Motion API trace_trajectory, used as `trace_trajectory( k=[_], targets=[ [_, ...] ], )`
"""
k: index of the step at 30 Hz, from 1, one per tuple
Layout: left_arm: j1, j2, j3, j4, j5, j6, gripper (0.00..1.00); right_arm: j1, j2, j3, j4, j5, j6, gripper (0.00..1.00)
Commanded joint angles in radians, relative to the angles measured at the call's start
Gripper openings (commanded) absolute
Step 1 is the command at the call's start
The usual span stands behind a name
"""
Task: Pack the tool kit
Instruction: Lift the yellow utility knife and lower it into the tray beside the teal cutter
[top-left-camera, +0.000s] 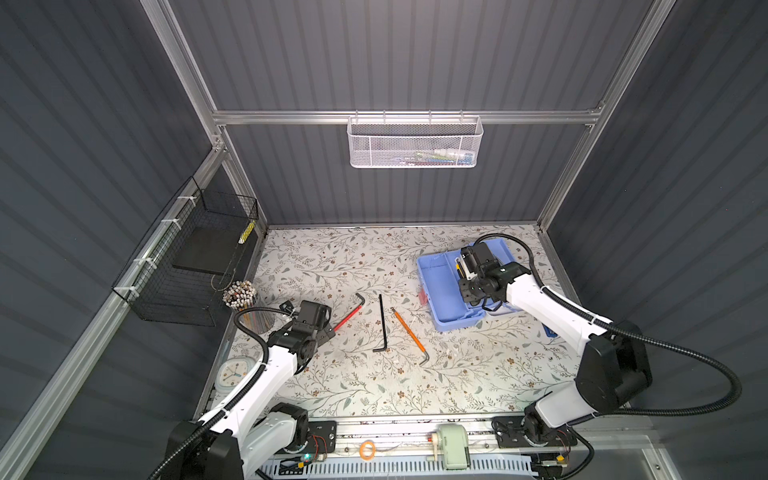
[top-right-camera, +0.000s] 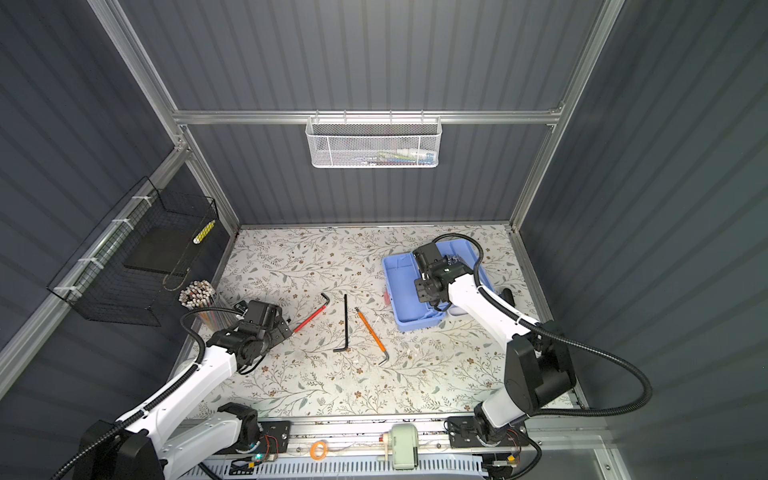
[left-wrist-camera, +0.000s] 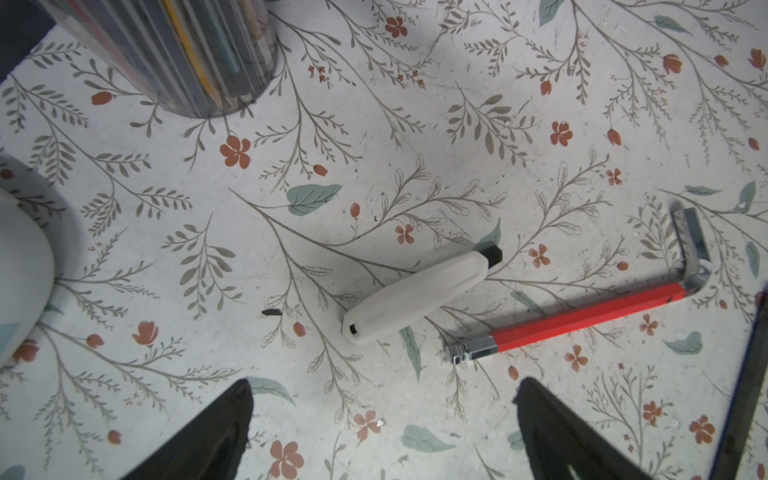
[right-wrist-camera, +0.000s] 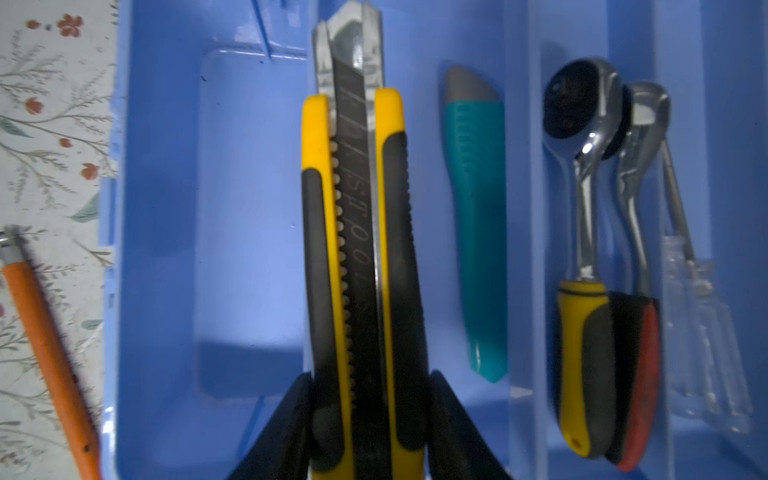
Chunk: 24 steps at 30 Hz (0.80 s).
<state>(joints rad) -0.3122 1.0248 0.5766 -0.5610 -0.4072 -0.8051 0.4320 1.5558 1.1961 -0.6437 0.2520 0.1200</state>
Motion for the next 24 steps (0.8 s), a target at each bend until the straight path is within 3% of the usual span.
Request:
trace_trajectory(
  k=[1, 17, 24],
  targets=[
    [0.005, -0.009, -0.012, -0.012, 0.008, 0.009, 1.00, -0.027, 0.026, 0.006, 0.002, 0.020, -0.065, 0.27],
    [0.007, 0.003, -0.030, -0.005, 0.028, 0.003, 1.00, -0.070, 0.180, 0.126, -0.010, 0.003, -0.089, 0.40],
    [0.012, 0.039, -0.028, 0.024, 0.059, 0.020, 0.99, -0.072, 0.187, 0.155, -0.014, 0.003, -0.077, 0.55]
  ],
)
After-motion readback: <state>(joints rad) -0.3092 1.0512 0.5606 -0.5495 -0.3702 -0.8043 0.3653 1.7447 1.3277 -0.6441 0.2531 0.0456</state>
